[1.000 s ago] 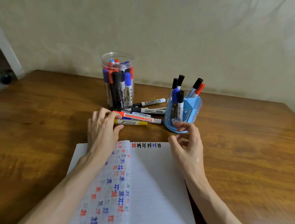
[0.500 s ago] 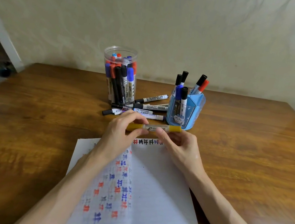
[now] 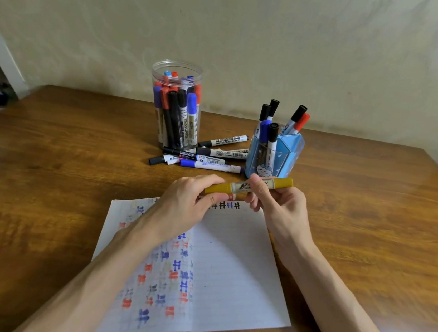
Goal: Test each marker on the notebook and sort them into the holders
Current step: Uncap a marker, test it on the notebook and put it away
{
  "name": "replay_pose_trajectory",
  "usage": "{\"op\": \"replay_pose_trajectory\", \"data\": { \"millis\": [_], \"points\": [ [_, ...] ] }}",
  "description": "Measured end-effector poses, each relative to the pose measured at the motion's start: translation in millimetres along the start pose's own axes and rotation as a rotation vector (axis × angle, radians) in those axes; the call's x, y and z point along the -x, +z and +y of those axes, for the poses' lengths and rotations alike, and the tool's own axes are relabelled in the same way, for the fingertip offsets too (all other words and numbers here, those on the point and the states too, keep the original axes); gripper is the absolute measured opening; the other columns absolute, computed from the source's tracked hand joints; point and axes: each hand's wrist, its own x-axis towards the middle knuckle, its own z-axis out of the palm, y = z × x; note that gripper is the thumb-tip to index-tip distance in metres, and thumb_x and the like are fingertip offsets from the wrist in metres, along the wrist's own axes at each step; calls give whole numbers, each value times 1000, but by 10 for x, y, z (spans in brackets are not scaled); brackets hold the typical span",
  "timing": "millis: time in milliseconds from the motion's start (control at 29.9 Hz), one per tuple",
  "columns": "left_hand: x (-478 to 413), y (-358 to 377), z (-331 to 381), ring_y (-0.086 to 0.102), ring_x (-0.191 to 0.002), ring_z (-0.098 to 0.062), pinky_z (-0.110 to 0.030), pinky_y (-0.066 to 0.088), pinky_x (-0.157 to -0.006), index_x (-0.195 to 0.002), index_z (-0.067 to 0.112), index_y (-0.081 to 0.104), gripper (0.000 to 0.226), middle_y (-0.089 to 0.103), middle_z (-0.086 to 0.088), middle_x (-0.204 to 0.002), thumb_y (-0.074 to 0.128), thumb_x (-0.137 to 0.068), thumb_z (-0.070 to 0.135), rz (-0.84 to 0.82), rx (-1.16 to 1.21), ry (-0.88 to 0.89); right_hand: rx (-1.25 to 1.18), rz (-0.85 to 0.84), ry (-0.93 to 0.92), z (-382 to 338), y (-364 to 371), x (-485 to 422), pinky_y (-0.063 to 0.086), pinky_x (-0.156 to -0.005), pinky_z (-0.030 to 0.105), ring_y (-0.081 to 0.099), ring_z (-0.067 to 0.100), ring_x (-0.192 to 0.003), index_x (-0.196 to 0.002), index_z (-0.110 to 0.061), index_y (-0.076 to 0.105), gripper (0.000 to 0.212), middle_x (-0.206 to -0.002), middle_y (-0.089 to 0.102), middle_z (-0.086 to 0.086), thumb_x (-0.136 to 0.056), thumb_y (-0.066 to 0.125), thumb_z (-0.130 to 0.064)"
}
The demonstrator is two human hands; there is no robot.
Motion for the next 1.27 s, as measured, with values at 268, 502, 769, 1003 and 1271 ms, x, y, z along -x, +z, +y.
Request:
{"op": "replay_pose_trajectory", "data": {
  "millis": [268,502,769,1003,1271],
  "points": [
    [7,-35,-20,69,-91,-18,-51,57,-75,-119,29,67,29,72,7,-97,55,-100,48,-91,114,-51,52,-30,-25,-48,-26,27,53,-71,32,63,14,-70,-80,-11,71,33,-75,72,5,-99,68,-39],
    [45,-131,-35,50,-67,-9,-30,42,-64,-92,23,65,26,57,6,-72,49,-106,39,-161,211,-106,-23,36,-26,-117,-170,17,50,-74,24,61,12,-74,-87,-8,70,24,-78,69,3,-102,67,-27],
    [67,-197,-142,66,-98,-8,-33,55,-81,-115,29,68,32,71,15,-100,53,-98,51,-7,146,-140,-155,265,226,-103,-240,-87,56,-65,28,63,20,-69,-101,-7,74,20,-76,71,13,-103,64,-23],
    [102,-149,-126,65,-93,-5,-33,57,-74,-117,31,65,28,67,19,-100,58,-97,49,21,26,-68,20,190,310,-35,-221,-85,53,-68,26,62,13,-69,-99,-15,76,25,-77,73,4,-87,85,-35],
    [94,-109,-144,65,-89,-5,-33,57,-71,-115,30,64,25,67,18,-97,58,-98,48,20,-49,-37,216,221,253,-27,-177,-70,60,-75,34,63,5,-61,-80,-23,73,13,-68,75,-6,-90,80,-28]
  ]
}}
